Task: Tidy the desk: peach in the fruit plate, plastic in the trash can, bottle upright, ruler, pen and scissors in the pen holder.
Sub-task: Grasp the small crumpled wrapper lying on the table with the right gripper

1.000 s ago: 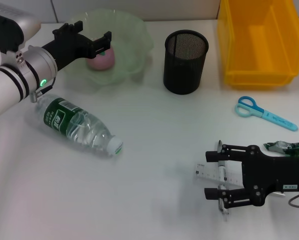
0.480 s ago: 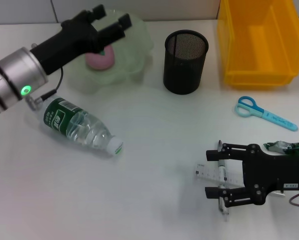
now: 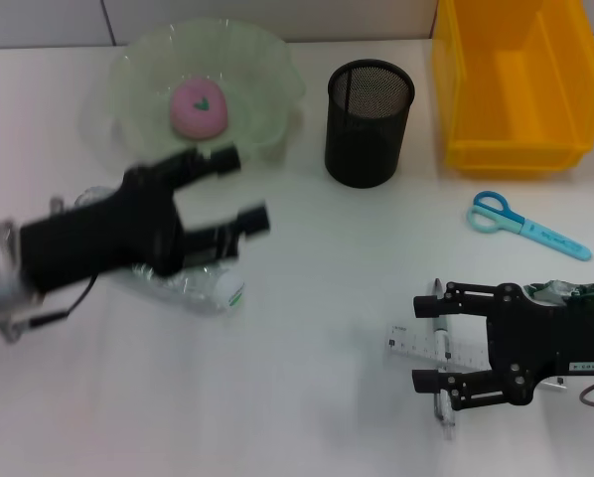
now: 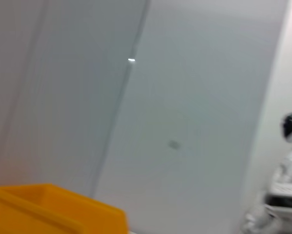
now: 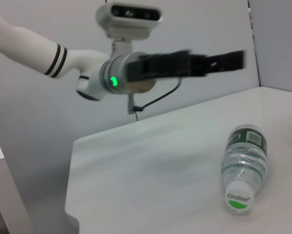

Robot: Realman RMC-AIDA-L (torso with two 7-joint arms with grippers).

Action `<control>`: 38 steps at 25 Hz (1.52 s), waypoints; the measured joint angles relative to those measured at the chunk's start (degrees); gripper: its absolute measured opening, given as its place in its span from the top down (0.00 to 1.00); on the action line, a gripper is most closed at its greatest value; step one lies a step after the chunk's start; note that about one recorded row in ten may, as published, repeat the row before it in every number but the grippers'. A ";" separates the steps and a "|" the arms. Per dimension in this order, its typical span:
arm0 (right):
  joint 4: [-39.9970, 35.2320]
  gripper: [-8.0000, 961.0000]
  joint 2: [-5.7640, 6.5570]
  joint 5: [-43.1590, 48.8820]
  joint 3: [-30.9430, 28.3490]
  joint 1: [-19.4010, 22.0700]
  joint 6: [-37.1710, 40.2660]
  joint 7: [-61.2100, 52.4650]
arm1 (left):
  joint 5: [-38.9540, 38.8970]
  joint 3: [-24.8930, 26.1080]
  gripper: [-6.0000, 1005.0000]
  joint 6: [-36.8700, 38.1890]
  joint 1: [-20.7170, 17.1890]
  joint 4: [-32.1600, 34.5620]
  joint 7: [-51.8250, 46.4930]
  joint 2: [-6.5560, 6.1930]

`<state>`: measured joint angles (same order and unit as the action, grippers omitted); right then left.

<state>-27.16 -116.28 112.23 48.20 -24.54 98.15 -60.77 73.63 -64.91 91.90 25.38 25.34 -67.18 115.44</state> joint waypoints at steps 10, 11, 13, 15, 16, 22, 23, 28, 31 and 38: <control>-0.15 0.13 0.16 0.00 -0.33 -0.24 0.03 -0.31 | 9.62 0.33 0.15 7.38 -7.95 -1.35 13.00 0.05; -0.18 0.13 0.19 0.00 -0.33 -0.25 0.03 -0.38 | 9.99 0.33 0.15 7.08 -8.05 -1.82 13.95 0.09; -0.28 0.13 0.19 0.00 -0.33 -0.31 0.03 -0.45 | 11.30 0.33 0.15 5.81 -8.11 -3.16 16.58 0.18; -0.32 0.13 0.26 -0.06 -0.37 -0.33 0.03 -0.51 | 12.45 0.30 0.15 4.53 -8.08 -3.64 17.80 0.28; -0.33 0.13 0.31 -0.12 -0.40 -0.33 0.03 -0.55 | 13.25 0.26 0.15 3.62 -8.08 -3.72 18.17 0.33; -0.35 0.13 0.35 -0.26 -0.39 -0.33 0.02 -0.85 | 15.44 0.30 0.15 0.60 -8.39 -3.77 20.65 0.40; -0.35 0.13 0.35 -0.28 -0.39 -0.33 0.02 -0.95 | 15.45 0.24 0.15 0.62 -8.44 -3.78 20.94 0.40; -0.35 0.13 0.35 -0.39 -0.39 -0.27 -0.33 -1.15 | 15.51 -0.03 0.15 0.93 -8.51 -3.81 21.29 0.40; -0.35 0.13 0.35 -0.41 -0.39 -0.25 -0.49 -1.18 | 15.55 -0.28 0.15 0.95 -8.51 -3.81 21.30 0.40; -1.09 0.13 0.83 -0.52 -1.78 -1.00 2.50 -5.61 | 15.67 -0.67 0.15 0.99 -8.53 -3.81 21.76 0.37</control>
<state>-28.26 -115.45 111.71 46.42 -25.54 100.65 -66.37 89.30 -65.57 92.89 16.85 21.53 -45.42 115.81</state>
